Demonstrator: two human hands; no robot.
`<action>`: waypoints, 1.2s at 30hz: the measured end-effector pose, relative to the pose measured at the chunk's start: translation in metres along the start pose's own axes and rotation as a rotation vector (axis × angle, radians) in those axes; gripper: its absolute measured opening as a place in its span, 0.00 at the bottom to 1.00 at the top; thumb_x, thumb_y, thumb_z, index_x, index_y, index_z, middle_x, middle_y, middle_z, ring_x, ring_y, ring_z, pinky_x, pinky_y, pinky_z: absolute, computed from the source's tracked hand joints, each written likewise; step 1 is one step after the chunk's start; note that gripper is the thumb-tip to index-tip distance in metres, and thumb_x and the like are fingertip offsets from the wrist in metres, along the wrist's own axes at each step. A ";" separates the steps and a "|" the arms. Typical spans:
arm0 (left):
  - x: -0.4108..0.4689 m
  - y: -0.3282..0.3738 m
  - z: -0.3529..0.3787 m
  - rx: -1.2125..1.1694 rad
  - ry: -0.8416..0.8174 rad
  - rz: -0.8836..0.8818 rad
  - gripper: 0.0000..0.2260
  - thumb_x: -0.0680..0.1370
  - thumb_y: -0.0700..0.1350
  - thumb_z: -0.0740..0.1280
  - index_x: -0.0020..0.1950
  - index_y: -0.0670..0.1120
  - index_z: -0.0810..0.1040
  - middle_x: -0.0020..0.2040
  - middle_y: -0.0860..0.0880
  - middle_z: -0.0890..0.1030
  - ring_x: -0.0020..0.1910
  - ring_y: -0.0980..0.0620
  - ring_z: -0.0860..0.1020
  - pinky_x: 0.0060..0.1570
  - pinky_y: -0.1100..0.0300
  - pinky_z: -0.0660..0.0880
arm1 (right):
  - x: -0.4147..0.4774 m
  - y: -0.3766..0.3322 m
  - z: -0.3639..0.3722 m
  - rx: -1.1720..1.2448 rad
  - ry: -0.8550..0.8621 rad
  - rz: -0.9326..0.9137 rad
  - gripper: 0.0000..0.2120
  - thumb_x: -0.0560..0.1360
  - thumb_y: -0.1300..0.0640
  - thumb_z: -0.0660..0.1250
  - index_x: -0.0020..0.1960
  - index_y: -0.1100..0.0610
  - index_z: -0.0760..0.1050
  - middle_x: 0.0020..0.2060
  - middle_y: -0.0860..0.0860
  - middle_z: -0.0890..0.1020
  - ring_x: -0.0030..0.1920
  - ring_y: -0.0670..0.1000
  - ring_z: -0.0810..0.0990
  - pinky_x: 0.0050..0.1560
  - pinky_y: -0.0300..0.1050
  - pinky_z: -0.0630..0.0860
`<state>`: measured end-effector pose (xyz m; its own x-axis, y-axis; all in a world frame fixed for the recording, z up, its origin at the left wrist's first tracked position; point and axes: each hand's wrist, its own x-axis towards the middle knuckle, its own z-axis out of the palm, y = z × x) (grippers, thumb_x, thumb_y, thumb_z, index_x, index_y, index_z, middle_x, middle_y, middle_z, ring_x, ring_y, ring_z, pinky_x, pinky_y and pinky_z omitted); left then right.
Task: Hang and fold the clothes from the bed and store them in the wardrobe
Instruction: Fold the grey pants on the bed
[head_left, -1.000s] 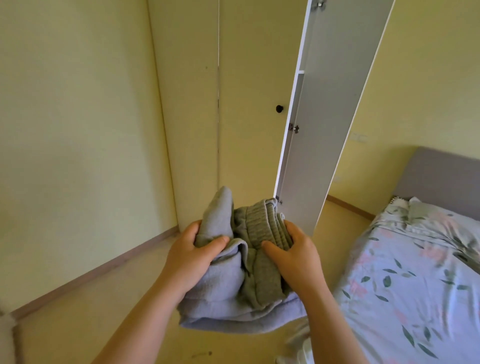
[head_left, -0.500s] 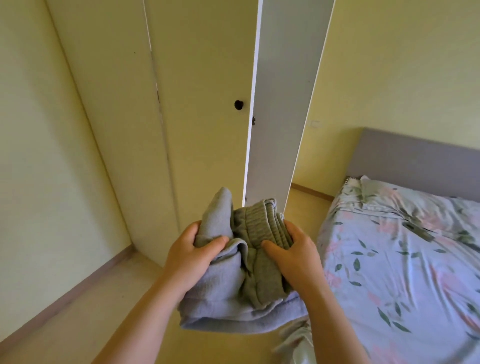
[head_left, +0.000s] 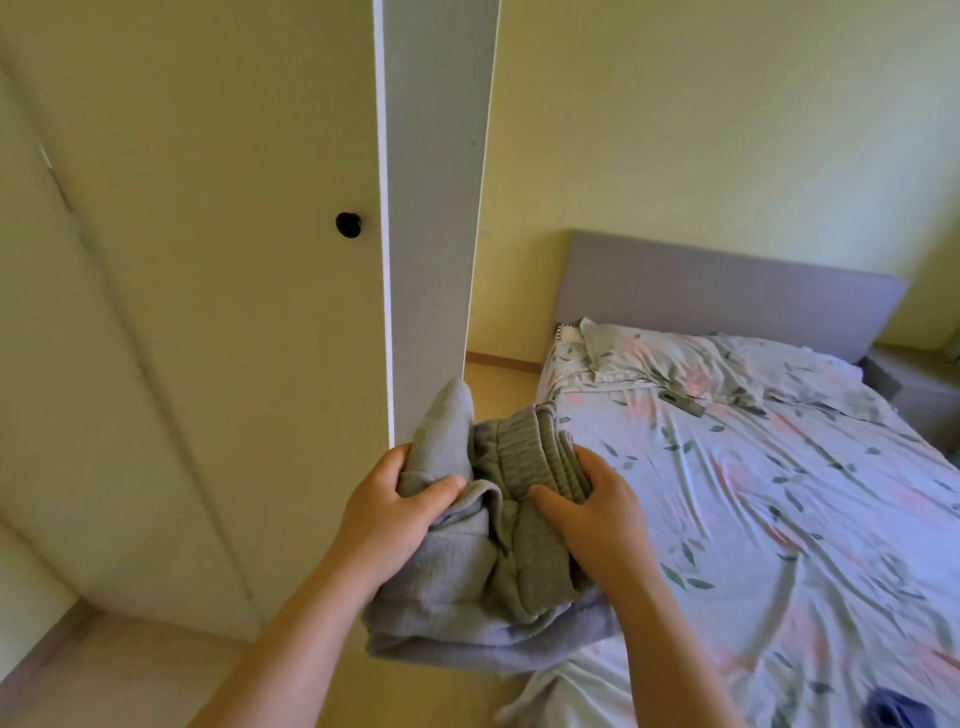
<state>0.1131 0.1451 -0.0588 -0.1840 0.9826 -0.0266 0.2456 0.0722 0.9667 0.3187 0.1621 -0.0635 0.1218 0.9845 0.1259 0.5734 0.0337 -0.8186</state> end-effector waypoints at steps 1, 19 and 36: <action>0.010 0.000 0.007 0.001 -0.026 0.000 0.13 0.69 0.57 0.74 0.51 0.57 0.78 0.45 0.57 0.82 0.44 0.60 0.80 0.42 0.61 0.75 | 0.006 0.004 -0.003 -0.006 0.021 0.011 0.20 0.70 0.49 0.73 0.61 0.47 0.76 0.44 0.39 0.81 0.42 0.37 0.77 0.36 0.33 0.70; 0.206 0.054 0.137 0.031 -0.142 0.076 0.13 0.72 0.56 0.72 0.54 0.57 0.77 0.48 0.57 0.82 0.47 0.59 0.80 0.44 0.59 0.76 | 0.214 0.058 -0.062 0.043 0.115 0.041 0.15 0.71 0.50 0.73 0.55 0.40 0.75 0.41 0.37 0.80 0.40 0.36 0.78 0.37 0.36 0.74; 0.422 0.080 0.148 -0.047 -0.031 0.083 0.08 0.72 0.53 0.73 0.50 0.58 0.78 0.44 0.58 0.83 0.42 0.63 0.80 0.40 0.63 0.74 | 0.442 0.031 -0.013 -0.029 0.113 -0.062 0.19 0.70 0.49 0.72 0.60 0.42 0.75 0.40 0.36 0.79 0.38 0.34 0.75 0.30 0.29 0.65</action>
<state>0.1958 0.5912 -0.0303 -0.1355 0.9896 0.0473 0.2137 -0.0174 0.9767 0.4012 0.5964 -0.0258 0.1750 0.9551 0.2389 0.6055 0.0869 -0.7911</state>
